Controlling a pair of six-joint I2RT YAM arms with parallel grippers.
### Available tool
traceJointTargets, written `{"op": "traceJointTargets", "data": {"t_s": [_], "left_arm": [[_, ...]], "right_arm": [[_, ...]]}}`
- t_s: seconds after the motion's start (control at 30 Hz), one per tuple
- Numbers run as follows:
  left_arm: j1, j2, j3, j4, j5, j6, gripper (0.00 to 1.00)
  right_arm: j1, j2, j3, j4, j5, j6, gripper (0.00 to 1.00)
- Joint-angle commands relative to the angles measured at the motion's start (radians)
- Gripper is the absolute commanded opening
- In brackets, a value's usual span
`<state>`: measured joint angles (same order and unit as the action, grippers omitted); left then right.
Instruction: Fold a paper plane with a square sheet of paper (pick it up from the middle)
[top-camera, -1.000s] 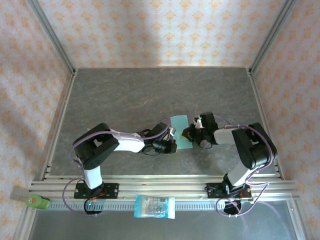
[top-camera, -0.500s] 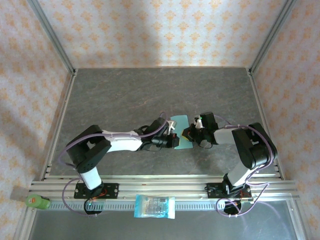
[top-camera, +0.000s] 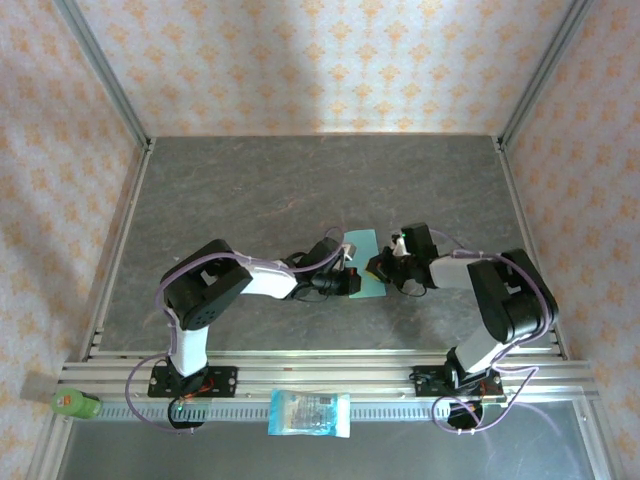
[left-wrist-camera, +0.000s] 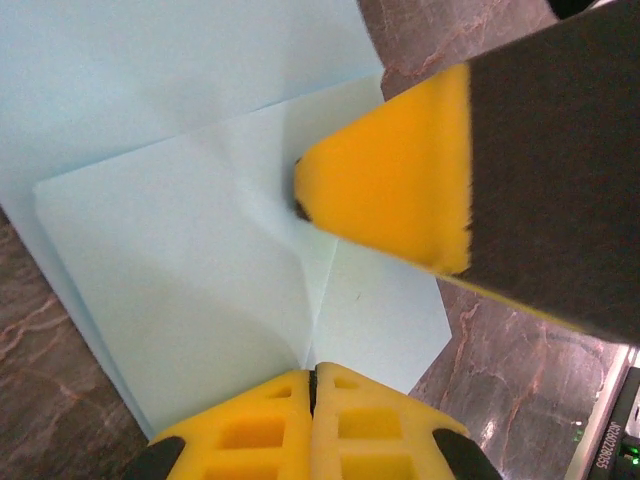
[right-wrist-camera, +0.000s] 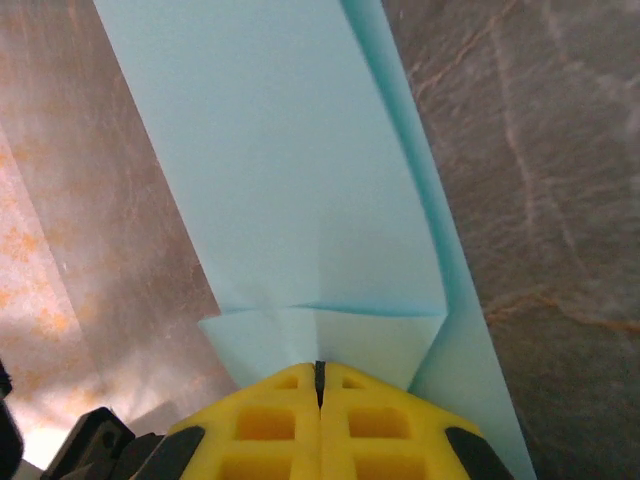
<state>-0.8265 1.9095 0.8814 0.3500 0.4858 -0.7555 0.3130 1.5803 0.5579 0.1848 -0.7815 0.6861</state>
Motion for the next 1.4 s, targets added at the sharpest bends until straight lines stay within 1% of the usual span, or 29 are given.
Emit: {"op": "traceJointTargets", "data": {"t_s": [0.0, 0.13, 0.2, 0.27, 0.33, 0.43, 0.7, 0.87, 1.0, 1.07, 1.1, 1.2, 1.27, 1.37], "left_arm": [[-0.002, 0.014, -0.077, -0.090, -0.037, -0.011, 0.00], [-0.001, 0.010, -0.089, -0.093, -0.040, -0.006, 0.00], [-0.001, 0.014, -0.085, -0.101, -0.041, -0.002, 0.00], [-0.002, 0.020, -0.076, -0.113, -0.044, 0.007, 0.00], [-0.001, 0.029, -0.072, -0.123, -0.047, 0.013, 0.00], [-0.001, 0.032, -0.084, -0.117, -0.048, 0.011, 0.00], [-0.002, 0.032, -0.113, -0.084, -0.034, 0.000, 0.00], [-0.001, 0.024, -0.107, -0.084, -0.029, -0.002, 0.00], [-0.001, 0.013, -0.098, -0.088, -0.023, -0.001, 0.00], [-0.005, 0.010, -0.088, -0.086, -0.021, -0.006, 0.00], [-0.007, -0.025, -0.086, -0.085, -0.021, -0.013, 0.00], [-0.010, -0.062, -0.064, -0.054, -0.016, -0.043, 0.00], [-0.010, -0.099, -0.039, -0.045, -0.020, -0.055, 0.01], [-0.005, -0.149, 0.001, -0.076, -0.053, -0.035, 0.05]], "right_arm": [[0.001, -0.060, 0.020, -0.015, 0.022, 0.006, 0.02], [0.051, -0.048, -0.012, 0.042, -0.010, 0.029, 0.01], [0.068, -0.025, -0.016, 0.029, 0.003, 0.023, 0.00], [0.065, 0.004, -0.017, -0.002, 0.038, 0.007, 0.00], [0.047, 0.035, -0.008, -0.028, 0.054, -0.020, 0.00], [-0.001, 0.070, -0.012, -0.020, 0.049, -0.036, 0.00], [-0.095, 0.075, 0.002, 0.009, -0.003, -0.054, 0.00], [-0.158, 0.048, -0.018, 0.057, -0.009, -0.047, 0.00], [-0.176, 0.038, -0.004, 0.056, -0.028, -0.045, 0.00], [-0.176, 0.000, -0.003, 0.054, -0.031, -0.031, 0.00], [-0.176, -0.022, -0.004, 0.050, -0.030, -0.027, 0.00], [-0.177, -0.100, -0.020, 0.033, -0.025, -0.006, 0.03], [-0.176, -0.145, -0.030, -0.014, -0.016, -0.008, 0.05], [-0.170, -0.207, -0.050, -0.092, -0.006, -0.021, 0.13]]}}
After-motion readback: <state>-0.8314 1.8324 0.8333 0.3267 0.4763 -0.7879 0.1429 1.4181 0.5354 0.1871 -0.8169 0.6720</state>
